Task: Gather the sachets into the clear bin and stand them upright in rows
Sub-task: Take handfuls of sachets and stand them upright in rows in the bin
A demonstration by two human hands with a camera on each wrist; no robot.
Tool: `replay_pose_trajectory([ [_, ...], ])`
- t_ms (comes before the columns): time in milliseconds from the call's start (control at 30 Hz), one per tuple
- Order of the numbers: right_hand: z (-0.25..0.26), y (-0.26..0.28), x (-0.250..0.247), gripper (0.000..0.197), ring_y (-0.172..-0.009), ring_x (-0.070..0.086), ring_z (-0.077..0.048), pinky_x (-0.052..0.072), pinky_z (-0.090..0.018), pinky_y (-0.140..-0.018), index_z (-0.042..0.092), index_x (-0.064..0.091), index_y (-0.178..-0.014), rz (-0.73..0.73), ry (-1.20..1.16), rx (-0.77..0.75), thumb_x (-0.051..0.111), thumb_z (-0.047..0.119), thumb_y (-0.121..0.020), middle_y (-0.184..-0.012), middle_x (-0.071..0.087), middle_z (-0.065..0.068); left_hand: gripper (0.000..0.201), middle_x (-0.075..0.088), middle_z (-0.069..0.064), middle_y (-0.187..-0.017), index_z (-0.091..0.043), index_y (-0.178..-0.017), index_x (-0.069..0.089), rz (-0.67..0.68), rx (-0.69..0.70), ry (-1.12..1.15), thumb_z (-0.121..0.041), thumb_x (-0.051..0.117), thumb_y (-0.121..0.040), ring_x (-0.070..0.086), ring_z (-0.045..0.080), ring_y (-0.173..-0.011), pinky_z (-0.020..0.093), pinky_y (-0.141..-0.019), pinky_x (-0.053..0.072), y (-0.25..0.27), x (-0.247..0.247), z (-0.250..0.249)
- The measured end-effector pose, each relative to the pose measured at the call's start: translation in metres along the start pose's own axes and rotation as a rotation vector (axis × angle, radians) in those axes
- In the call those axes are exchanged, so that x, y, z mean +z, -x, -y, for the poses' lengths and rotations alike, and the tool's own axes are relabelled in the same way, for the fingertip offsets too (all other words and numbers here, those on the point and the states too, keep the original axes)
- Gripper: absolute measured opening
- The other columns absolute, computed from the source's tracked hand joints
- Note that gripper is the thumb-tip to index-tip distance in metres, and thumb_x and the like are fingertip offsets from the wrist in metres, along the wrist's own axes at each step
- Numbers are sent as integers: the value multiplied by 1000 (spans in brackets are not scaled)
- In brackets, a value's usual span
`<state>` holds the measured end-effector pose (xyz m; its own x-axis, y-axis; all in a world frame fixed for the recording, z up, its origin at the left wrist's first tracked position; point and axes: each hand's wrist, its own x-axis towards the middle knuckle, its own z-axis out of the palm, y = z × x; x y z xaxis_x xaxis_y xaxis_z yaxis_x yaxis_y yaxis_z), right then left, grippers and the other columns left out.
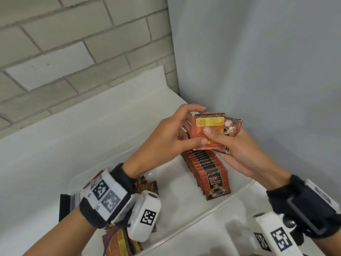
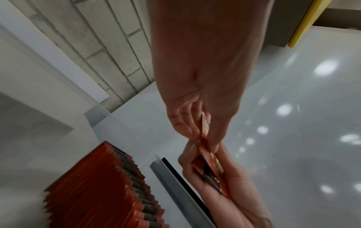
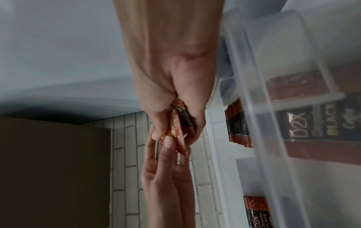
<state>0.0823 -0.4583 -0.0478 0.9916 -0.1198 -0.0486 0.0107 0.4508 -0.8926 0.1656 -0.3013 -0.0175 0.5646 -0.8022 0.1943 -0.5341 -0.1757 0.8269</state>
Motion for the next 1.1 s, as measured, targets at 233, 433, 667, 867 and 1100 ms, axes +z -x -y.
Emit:
replay_pose_trajectory([
  [233, -6, -4, -1, 95, -88, 62, -19, 55, -35, -84, 8, 56, -121, 41, -87, -3, 82, 62, -49, -96, 60, -11, 33, 55, -2, -92, -19, -115, 66, -180, 279, -154, -3, 68, -86, 56, 10, -85, 28, -73, 48, 0, -12, -2],
  [433, -2, 0, -1, 65, -105, 67, -28, 57, -35, -85, 11, 51, -132, 40, -94, 39, 70, 33, -74, -117, 68, -13, 31, 44, -2, -92, -19, -117, 67, -128, 492, -510, -10, 65, -87, 36, 11, -88, 20, -75, 35, 2, -8, 17],
  [667, 0, 1, 1, 45, -111, 65, -28, 55, -37, -91, 21, 51, -133, 76, -34, 29, 55, 15, -88, -122, 68, -8, 41, 38, -10, -97, -25, -108, 70, -76, 235, -362, -16, 42, -80, 32, 9, -93, 10, -87, 29, 9, -15, 3],
  [867, -1, 3, 1, 45, -110, 65, -29, 54, -39, -91, 23, 55, -128, 122, 29, -3, 60, 12, -84, -120, 68, -8, 22, 57, -1, -111, -19, -107, 70, -26, -50, -24, -21, 70, -85, 60, 13, -99, 28, -87, 52, 3, -23, -13],
  [1100, -2, 0, 3, 52, -80, 54, -11, 50, -20, -77, 25, 59, -120, -13, -18, -140, 66, 50, -75, -83, 56, -1, 21, 63, 7, -96, -14, -105, 75, 341, -35, -52, -12, 69, -85, 63, 16, -90, 29, -83, 52, 4, -20, -12],
])
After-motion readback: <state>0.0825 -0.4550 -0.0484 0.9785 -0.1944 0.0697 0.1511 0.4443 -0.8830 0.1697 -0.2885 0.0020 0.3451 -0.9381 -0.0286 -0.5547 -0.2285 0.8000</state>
